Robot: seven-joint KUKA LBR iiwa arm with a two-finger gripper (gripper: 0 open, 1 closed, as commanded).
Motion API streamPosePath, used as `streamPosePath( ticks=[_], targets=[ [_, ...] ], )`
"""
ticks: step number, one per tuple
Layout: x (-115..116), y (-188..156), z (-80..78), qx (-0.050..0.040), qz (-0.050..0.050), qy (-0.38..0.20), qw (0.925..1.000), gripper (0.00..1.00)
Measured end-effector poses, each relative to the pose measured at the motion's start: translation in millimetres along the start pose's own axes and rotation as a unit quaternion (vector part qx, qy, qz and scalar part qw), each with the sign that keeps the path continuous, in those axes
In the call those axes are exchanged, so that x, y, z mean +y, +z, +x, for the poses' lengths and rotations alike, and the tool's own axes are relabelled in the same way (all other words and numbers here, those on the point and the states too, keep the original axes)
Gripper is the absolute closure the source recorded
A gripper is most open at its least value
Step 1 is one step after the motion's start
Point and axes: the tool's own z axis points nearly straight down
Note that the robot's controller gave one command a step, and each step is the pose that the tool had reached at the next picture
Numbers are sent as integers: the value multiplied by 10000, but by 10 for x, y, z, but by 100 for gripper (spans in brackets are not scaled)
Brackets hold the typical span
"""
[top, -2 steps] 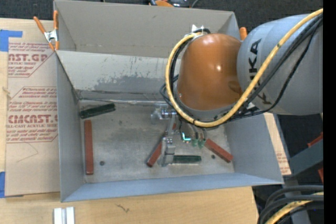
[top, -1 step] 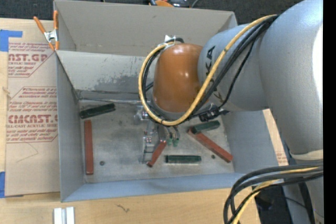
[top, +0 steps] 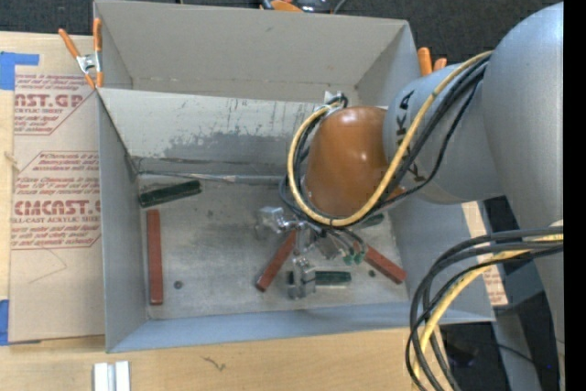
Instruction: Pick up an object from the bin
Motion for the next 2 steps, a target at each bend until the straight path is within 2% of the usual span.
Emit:
streamPosePath(
  ticks=[1, 2],
  targets=[
    [-241, -155, 466, -62, 12, -1119, 9937, 0],
    [-223, -144, 477, -27, -8, -1121, 9937, 100]
  ],
)
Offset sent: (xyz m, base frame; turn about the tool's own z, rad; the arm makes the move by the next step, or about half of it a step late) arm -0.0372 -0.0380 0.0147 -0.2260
